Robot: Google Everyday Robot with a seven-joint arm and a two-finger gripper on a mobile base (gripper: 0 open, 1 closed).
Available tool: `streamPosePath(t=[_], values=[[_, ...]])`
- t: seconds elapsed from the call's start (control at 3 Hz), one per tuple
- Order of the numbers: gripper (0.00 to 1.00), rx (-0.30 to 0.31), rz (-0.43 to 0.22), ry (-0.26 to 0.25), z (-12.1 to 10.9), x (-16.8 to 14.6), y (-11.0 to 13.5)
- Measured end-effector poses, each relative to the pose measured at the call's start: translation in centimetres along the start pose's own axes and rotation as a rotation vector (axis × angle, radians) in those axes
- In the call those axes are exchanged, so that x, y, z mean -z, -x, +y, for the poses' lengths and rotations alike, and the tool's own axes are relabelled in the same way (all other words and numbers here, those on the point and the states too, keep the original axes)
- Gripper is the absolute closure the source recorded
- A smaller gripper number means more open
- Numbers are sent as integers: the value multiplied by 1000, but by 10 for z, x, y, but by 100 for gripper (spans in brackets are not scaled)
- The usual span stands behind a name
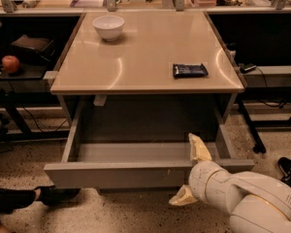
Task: Open top drawer
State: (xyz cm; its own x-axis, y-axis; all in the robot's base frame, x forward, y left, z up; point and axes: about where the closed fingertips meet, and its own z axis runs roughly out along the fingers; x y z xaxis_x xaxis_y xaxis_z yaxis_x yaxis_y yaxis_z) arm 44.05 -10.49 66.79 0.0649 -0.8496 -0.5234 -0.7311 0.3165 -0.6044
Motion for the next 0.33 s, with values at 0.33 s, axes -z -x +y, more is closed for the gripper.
streamPosePath(t=[0.33], values=[[0,0,0,0,0,0,0]])
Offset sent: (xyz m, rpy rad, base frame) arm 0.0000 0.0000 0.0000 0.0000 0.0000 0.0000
